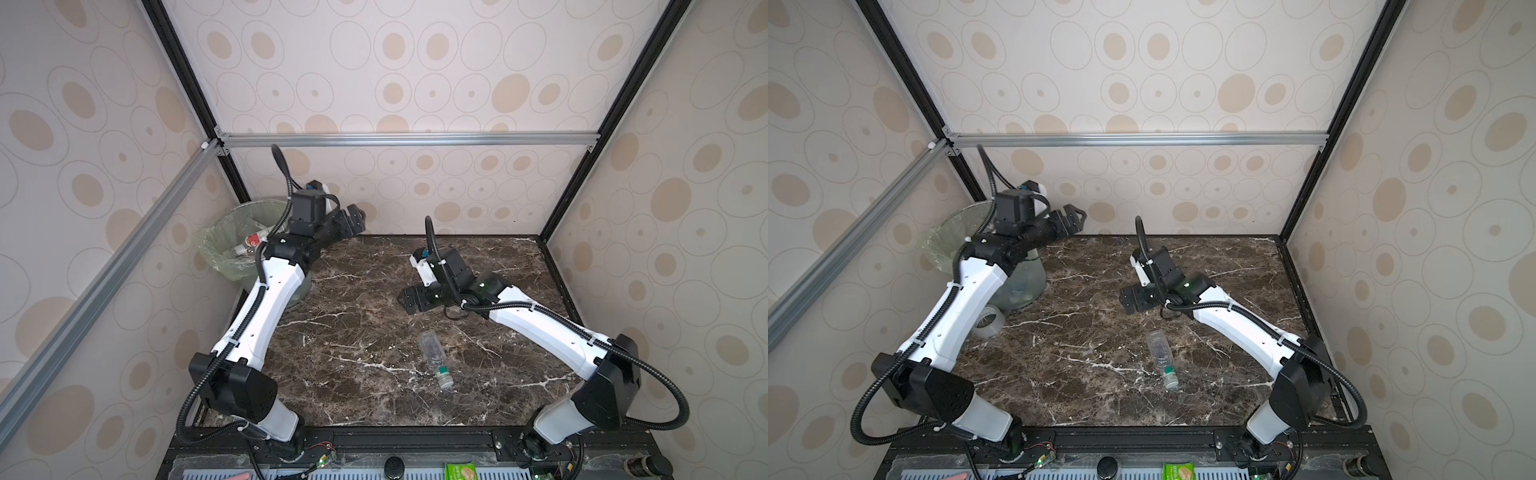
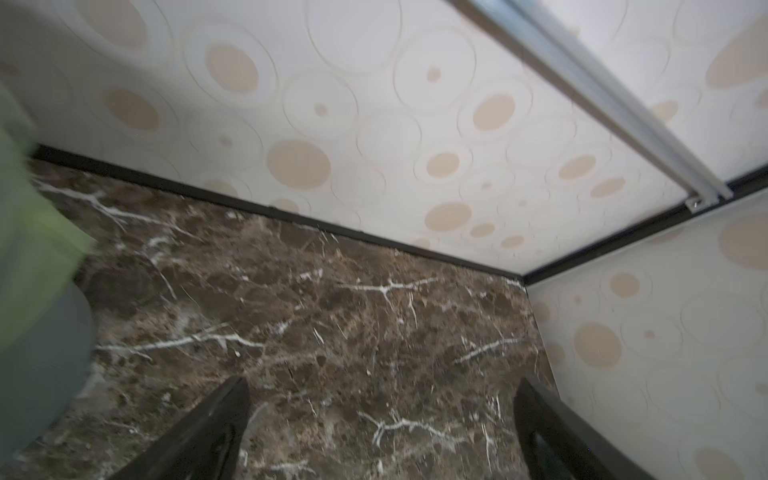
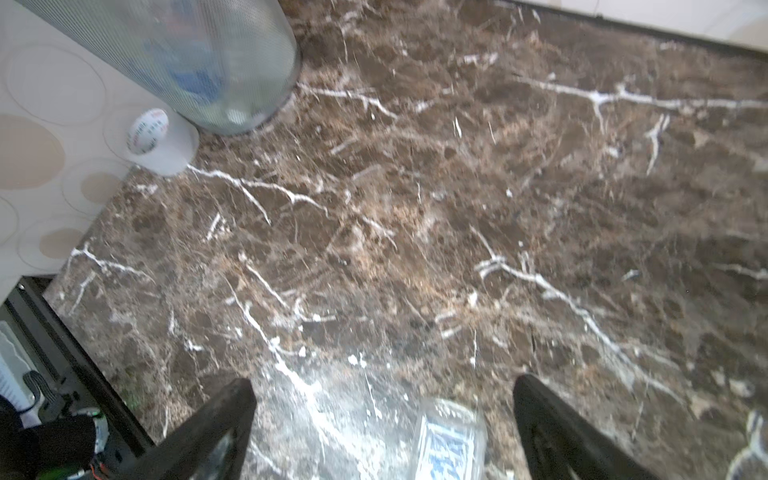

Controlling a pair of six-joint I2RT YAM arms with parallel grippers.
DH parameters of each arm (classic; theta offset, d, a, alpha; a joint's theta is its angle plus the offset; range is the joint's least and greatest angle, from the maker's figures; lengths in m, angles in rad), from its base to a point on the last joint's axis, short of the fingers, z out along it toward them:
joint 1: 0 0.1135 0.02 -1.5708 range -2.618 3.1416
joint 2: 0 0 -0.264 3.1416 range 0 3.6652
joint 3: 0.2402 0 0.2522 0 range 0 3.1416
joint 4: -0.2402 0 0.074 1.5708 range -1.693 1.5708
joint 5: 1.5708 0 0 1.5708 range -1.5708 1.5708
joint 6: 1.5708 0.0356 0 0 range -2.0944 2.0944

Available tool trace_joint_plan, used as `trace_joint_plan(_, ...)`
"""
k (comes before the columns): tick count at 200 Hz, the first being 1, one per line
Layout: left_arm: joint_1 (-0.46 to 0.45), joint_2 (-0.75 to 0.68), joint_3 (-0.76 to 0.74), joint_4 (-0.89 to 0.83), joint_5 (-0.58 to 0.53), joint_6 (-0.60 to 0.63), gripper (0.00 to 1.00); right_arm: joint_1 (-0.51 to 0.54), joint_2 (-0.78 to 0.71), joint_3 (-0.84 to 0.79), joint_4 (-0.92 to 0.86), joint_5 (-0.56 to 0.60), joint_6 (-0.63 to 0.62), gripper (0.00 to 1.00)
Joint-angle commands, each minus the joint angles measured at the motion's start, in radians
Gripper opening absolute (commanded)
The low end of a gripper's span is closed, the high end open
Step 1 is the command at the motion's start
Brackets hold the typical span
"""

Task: Throw the plastic bottles in the bin
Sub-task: 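Lower the right gripper onto the clear plastic box while the left arm withdraws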

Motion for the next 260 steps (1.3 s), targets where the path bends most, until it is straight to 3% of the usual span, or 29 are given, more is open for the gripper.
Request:
trace_joint_plan(1, -0.06, -0.068, -0.108, 0.121, 0.006, -0.071, 0.99, 0.002, -0.048, -0.097, -0.057, 0.041, 0.053, 1.0)
trace_joint_plan(67, -0.158, -0.124, -0.344, 0.233, 0.023, -0.135, 0.99, 0.043, -0.115, -0.354, -0.045, 0.046, 0.162, 1.0)
trace_joint_plan(99, -0.168, -0.129, -0.382, 0.26, 0.029, -0.15, 0.99, 0.064, -0.076, -0.392, -0.035, 0.061, 0.176, 1.0)
trace_joint_plan(126, -0.176, -0.122, -0.38, 0.251, 0.031, -0.141, 0.99, 0.068, -0.023, -0.402, -0.002, 0.05, 0.175, 0.93)
trace_joint_plan(155, -0.176, -0.123, -0.383, 0.239, 0.035, -0.136, 0.99, 0.077, 0.055, -0.377, 0.019, 0.048, 0.162, 0.86)
trace_joint_plan(206, -0.167, -0.13, -0.403, 0.205, 0.037, -0.131, 0.99, 0.079, 0.149, -0.308, 0.018, 0.107, 0.156, 0.56)
trace_joint_plan(260, -0.073, -0.181, -0.442, 0.172, 0.09, -0.149, 0.99, 0.055, 0.345, -0.024, -0.023, 0.109, 0.083, 0.57)
